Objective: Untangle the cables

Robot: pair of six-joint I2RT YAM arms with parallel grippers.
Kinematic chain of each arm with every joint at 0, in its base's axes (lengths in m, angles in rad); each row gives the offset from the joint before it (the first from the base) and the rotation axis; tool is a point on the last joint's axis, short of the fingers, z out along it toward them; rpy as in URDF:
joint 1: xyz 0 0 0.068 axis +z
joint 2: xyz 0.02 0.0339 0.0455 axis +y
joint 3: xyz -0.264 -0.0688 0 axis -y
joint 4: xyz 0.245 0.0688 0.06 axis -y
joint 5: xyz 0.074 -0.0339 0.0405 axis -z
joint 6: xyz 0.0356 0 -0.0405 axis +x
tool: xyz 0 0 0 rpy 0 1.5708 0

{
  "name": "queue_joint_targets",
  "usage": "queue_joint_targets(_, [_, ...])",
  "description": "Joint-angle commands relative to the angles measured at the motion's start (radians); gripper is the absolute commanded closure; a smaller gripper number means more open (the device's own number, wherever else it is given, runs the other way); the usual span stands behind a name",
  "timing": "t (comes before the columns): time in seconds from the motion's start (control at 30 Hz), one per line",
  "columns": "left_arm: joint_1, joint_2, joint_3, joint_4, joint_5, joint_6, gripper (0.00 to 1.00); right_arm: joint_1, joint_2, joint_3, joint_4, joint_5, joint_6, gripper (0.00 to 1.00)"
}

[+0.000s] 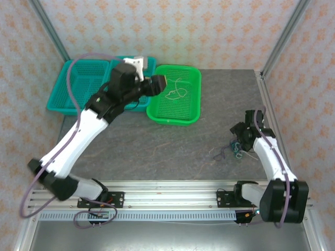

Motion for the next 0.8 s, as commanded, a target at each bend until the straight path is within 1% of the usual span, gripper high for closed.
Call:
queue_joint_targets(0.0, [-0.061,-0.088,-0.181,-0.001,-0.044,0.020,0.28,-0.006,0.080,0.028,-0.005,0.128,-0.037,0.21])
queue_joint_targets(0.1, [-0.090,-0.195,-0.340,0.019,-0.051,-0.017,0.28,-0.005,0.169,0.029,0.019,0.121,-0.054,0.20])
queue_joint_targets(0.13, [-0.092,-0.223,-0.391,0.035,-0.043,-0.033,0.28,-0.006,0.199,0.026,0.032,0.095,-0.064,0.20])
queue_joint_targets(0.17, [-0.095,-0.244,-0.429,0.047,-0.035,-0.044,0.28,-0.006,0.218,0.022,0.052,0.052,-0.088,0.24])
queue_joint_targets(0.2, [-0.097,-0.265,-0.468,0.055,-0.030,-0.051,0.28,-0.005,0.241,0.018,0.075,-0.010,-0.116,0.35])
queue_joint_targets(0.27, [-0.097,-0.290,-0.516,0.050,-0.030,-0.053,0.28,-0.002,0.261,0.020,0.095,-0.140,-0.188,0.79])
queue_joint_targets(0.3, [-0.098,-0.300,-0.532,0.038,-0.036,-0.051,0.28,0.001,0.259,0.026,0.091,-0.194,-0.225,0.93])
queue_joint_targets(0.33, [-0.098,-0.308,-0.543,0.027,-0.043,-0.049,0.28,0.011,0.246,0.029,0.083,-0.228,-0.261,0.99])
queue_joint_targets(0.4, [-0.098,-0.318,-0.564,0.004,-0.062,-0.048,0.28,0.060,0.192,0.028,0.060,-0.238,-0.309,1.00])
queue_joint_targets(0.57, [-0.098,-0.314,-0.579,-0.058,-0.132,-0.086,0.28,0.261,0.058,0.008,0.014,-0.263,-0.374,1.00])
queue_joint_targets(0.7, [-0.098,-0.318,-0.607,-0.042,-0.111,-0.150,0.28,0.437,-0.037,-0.030,0.085,-0.333,-0.360,1.00])
queue_joint_targets(0.77, [-0.098,-0.318,-0.626,-0.022,-0.089,-0.172,0.27,0.541,-0.049,-0.032,0.132,-0.328,-0.366,1.00])
